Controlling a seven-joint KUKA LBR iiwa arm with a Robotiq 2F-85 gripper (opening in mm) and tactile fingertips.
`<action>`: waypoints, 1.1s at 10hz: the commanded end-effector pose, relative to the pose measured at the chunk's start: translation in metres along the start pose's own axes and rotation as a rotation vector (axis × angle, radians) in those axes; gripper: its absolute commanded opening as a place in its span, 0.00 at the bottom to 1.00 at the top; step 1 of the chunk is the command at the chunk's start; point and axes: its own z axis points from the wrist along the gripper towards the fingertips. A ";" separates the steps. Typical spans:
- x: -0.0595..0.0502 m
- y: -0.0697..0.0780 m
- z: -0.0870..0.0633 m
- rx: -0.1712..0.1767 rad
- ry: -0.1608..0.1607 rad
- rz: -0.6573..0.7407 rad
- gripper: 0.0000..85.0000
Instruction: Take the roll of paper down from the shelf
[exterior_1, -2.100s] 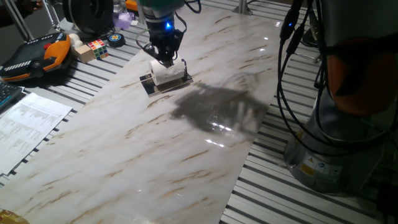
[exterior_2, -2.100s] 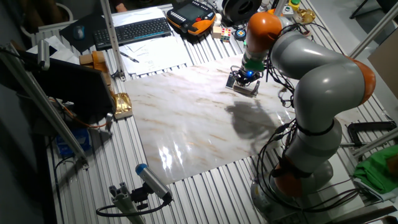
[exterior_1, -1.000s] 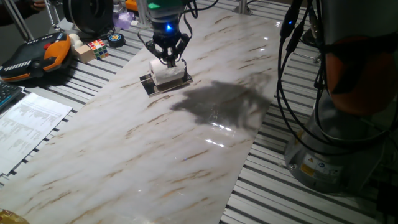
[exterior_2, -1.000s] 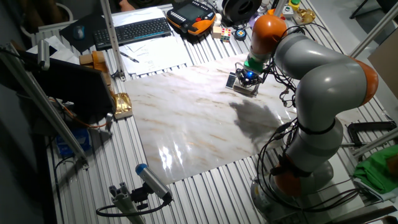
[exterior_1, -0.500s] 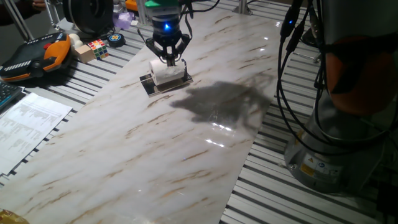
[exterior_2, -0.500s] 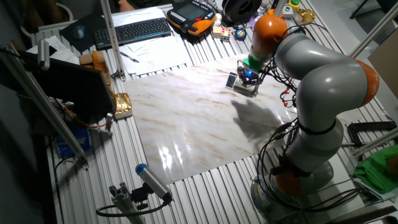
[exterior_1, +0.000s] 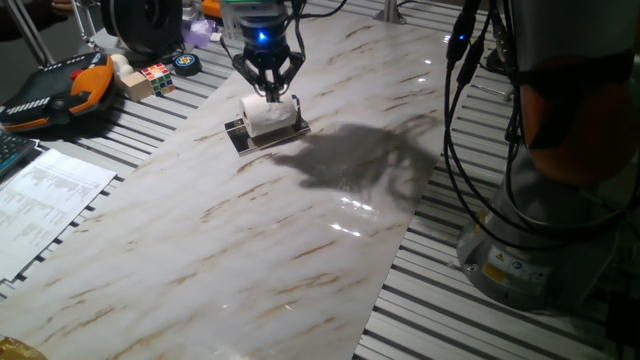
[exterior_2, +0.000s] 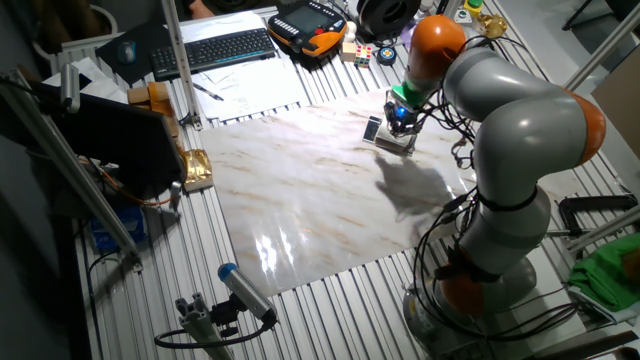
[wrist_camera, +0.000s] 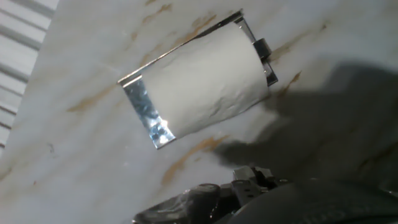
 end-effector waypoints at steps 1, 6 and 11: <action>0.000 0.000 0.000 -0.002 -0.007 0.208 0.01; -0.001 0.000 0.000 0.010 0.010 0.154 0.01; -0.001 0.000 0.000 0.060 0.000 0.202 0.01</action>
